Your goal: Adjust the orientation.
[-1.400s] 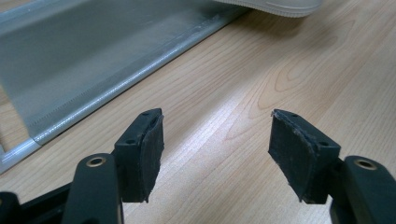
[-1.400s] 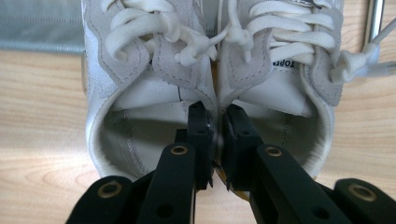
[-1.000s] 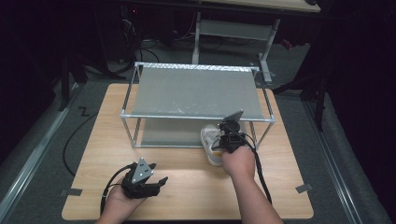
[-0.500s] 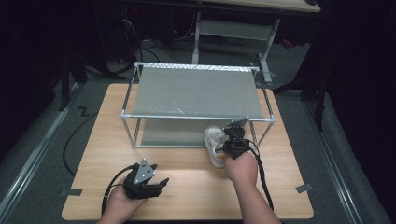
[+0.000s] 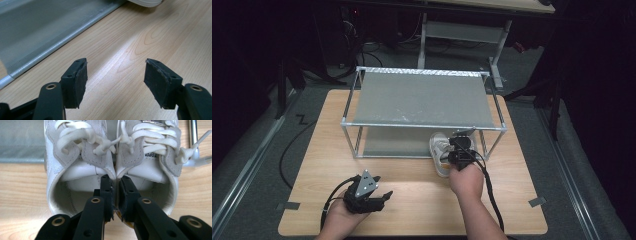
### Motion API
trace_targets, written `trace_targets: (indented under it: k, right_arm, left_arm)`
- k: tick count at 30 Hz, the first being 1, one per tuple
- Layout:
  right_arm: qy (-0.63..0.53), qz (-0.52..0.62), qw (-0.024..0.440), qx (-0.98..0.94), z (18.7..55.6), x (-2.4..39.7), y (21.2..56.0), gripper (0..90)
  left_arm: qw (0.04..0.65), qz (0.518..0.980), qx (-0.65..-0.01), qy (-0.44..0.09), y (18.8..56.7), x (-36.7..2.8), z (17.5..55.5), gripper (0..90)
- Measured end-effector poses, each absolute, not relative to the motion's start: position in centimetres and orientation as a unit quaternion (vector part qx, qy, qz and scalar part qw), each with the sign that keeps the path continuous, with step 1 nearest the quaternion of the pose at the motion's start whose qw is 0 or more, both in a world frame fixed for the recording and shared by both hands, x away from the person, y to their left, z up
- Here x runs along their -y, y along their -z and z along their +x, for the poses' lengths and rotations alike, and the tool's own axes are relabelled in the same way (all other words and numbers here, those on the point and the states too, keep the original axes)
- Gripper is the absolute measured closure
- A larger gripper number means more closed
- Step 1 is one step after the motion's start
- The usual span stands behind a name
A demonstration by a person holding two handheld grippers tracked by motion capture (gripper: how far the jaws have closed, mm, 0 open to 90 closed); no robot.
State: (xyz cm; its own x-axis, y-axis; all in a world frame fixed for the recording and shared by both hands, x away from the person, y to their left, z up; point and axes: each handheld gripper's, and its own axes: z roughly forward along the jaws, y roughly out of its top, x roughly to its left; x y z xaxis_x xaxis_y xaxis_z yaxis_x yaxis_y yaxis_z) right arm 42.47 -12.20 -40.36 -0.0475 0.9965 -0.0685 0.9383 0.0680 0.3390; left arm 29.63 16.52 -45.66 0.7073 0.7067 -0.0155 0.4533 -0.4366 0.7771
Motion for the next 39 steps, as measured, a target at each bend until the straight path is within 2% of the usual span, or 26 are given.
trace_targets:
  k: [13, 20, 29, 33, 39]
  right_arm:
    - [-0.105, 0.668, 0.150, -0.721, 42.3, 11.4, 41.8, 79.4]
    - [-0.112, 0.661, 0.155, -0.725, 42.2, 11.6, 41.6, 63.7]
    - [-0.155, 0.638, 0.161, -0.737, 41.3, 12.2, 40.1, 55.8]
    - [-0.193, 0.612, 0.170, -0.748, 39.9, 12.9, 39.0, 51.8]
    - [-0.257, 0.560, 0.182, -0.766, 36.4, 16.1, 38.6, 42.9]
  left_arm:
    - [0.399, 0.833, -0.350, -0.157, 45.7, -16.7, 29.6, 35.2]
    - [0.398, 0.832, -0.352, -0.156, 45.7, -16.7, 29.7, 35.1]
    - [0.405, 0.828, -0.357, -0.148, 45.7, -16.6, 29.7, 35.1]
    - [0.420, 0.819, -0.359, -0.153, 45.4, -16.7, 29.6, 34.4]
    - [0.442, 0.803, -0.370, -0.153, 45.2, -16.2, 29.4, 29.7]
